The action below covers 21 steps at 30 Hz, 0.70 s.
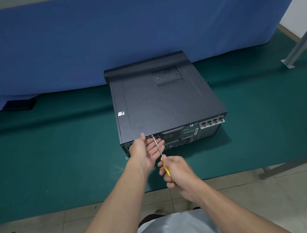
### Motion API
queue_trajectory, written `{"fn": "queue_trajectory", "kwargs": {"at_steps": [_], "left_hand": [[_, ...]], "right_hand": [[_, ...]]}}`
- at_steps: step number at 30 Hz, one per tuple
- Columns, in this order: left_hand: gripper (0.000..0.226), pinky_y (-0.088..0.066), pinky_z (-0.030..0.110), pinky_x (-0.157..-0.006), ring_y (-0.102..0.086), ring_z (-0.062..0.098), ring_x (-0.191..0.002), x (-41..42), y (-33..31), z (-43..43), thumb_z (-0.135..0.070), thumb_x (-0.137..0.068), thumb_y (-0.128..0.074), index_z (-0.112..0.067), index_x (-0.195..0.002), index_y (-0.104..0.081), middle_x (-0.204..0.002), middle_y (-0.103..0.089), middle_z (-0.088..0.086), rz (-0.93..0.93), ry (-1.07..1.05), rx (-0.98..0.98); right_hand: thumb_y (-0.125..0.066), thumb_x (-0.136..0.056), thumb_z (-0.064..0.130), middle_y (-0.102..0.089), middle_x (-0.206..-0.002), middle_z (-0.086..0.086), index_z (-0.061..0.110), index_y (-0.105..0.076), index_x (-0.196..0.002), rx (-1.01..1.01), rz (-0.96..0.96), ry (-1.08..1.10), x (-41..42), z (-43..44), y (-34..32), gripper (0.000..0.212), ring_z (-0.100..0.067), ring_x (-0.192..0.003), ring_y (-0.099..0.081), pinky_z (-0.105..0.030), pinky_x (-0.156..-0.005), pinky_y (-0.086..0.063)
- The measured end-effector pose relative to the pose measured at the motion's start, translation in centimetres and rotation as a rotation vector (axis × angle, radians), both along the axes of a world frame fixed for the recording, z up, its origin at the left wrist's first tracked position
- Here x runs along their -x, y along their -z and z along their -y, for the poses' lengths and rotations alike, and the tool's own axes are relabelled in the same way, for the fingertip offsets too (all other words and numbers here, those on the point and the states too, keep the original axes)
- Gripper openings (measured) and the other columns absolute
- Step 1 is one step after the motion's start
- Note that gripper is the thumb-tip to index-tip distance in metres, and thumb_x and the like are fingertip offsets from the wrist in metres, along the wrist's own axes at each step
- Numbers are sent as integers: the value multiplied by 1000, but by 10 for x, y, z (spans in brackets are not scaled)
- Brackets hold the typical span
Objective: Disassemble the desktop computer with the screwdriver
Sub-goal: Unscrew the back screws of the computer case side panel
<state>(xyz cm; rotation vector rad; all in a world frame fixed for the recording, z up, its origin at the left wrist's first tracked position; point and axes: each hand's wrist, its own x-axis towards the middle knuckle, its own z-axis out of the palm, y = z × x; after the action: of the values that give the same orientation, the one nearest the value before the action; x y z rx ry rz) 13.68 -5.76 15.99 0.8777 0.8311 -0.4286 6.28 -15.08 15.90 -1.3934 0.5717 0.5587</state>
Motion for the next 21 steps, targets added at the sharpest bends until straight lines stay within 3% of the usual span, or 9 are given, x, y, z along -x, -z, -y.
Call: {"fn": "queue_trajectory", "kwargs": {"at_steps": [13, 21], "left_hand": [[41, -56, 38, -65, -69, 33, -82, -2, 2, -2, -29, -104, -38, 6, -96, -58, -92, -68, 24, 4, 12, -50], [39, -58, 38, -64, -72, 31, -76, 0, 2, -3, -27, -103, -40, 7, -98, -58, -88, -71, 23, 22, 10, -58]], "right_hand": [[-40, -104, 25, -41, -59, -1, 5, -51, -93, -228, -73, 89, -4, -1, 5, 26, -8, -44, -24, -21, -38, -15], [-42, -101, 28, -34, -54, 2, 4, -55, -87, -683, -252, 183, -8, 9, 15, 31, -5, -35, -23, -18, -35, -13]]}}
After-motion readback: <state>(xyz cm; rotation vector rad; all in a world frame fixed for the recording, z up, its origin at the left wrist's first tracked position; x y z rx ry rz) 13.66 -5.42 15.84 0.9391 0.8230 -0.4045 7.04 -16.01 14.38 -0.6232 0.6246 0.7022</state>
